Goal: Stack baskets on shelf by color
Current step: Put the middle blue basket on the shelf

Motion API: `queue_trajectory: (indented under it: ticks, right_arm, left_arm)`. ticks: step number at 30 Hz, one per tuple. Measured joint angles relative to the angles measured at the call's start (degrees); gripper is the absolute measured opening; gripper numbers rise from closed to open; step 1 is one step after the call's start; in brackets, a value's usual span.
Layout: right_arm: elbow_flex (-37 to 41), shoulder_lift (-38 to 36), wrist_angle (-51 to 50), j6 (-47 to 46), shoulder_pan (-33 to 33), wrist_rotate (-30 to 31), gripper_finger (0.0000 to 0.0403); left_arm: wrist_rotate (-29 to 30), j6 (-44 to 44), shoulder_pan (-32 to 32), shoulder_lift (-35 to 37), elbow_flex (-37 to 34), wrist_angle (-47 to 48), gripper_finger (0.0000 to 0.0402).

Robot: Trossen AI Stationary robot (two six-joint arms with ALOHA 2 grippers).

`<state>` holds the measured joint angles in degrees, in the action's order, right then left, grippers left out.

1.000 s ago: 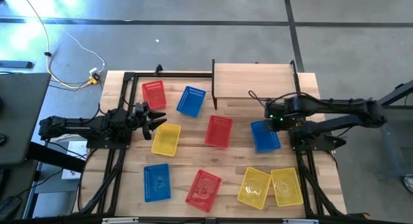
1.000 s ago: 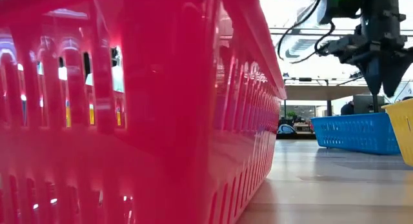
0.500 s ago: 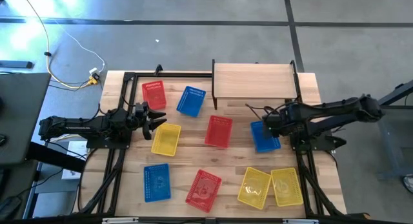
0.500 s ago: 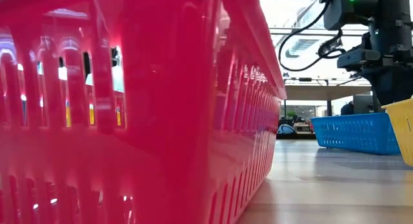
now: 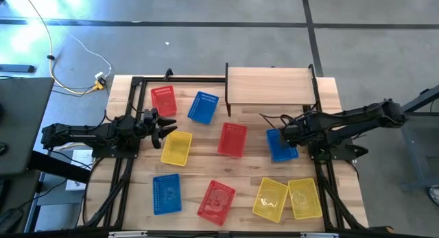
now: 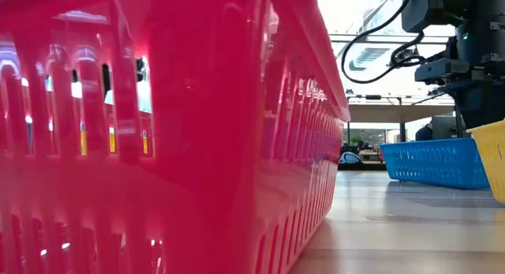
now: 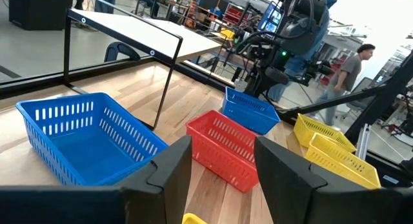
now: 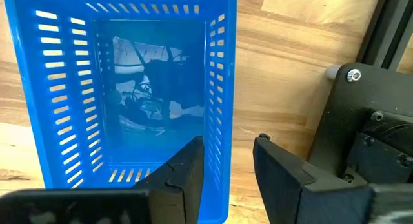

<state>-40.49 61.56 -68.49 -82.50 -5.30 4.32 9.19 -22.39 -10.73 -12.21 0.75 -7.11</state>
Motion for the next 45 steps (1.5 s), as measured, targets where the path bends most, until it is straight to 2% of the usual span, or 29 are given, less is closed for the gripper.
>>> queue_trajectory:
  ticks: [7,17,22,34,45]
  right_arm:
    - [-0.2,0.0,3.1,0.5,0.0,0.3,0.0118]
    - [-0.3,0.0,3.0,1.8,0.0,4.8,0.0118]
    - [-0.3,0.0,2.9,5.7,0.0,6.5,0.0118]
    - [2.2,0.1,4.4,6.7,0.0,6.4,0.0118]
    - [2.9,7.0,5.1,6.9,0.0,5.9,0.0118]
  left_arm:
    - [0.0,0.0,0.0,0.0,0.0,0.0,0.0156]
    - [0.0,0.0,0.0,0.0,0.0,0.0,0.0156]
    - [0.0,0.0,0.0,0.0,0.0,0.0,0.0156]
    - [0.1,0.0,0.0,0.0,0.0,0.0,0.0156]
    - [0.3,0.0,0.0,0.0,0.0,0.0,0.0156]
